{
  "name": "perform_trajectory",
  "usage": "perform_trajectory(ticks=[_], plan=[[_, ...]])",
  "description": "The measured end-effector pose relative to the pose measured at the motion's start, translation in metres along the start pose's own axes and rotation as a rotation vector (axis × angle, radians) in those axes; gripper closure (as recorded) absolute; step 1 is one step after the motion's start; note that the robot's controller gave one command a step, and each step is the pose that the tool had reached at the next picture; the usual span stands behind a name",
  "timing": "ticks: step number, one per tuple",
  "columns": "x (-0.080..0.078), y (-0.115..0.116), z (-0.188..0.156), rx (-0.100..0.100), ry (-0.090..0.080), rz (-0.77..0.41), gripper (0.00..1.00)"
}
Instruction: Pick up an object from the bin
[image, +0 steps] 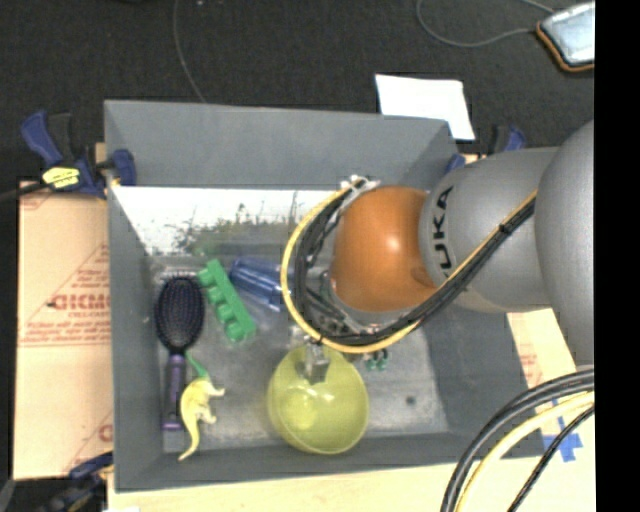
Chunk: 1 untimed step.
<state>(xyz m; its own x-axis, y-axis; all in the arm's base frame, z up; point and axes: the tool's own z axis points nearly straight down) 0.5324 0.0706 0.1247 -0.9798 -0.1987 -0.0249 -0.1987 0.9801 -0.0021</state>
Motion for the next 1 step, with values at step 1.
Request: perform_trajectory(ticks=[1], plan=[[-0.0058,-0.0203,-0.0628,0.004,-0.016,-0.133,1.00]])
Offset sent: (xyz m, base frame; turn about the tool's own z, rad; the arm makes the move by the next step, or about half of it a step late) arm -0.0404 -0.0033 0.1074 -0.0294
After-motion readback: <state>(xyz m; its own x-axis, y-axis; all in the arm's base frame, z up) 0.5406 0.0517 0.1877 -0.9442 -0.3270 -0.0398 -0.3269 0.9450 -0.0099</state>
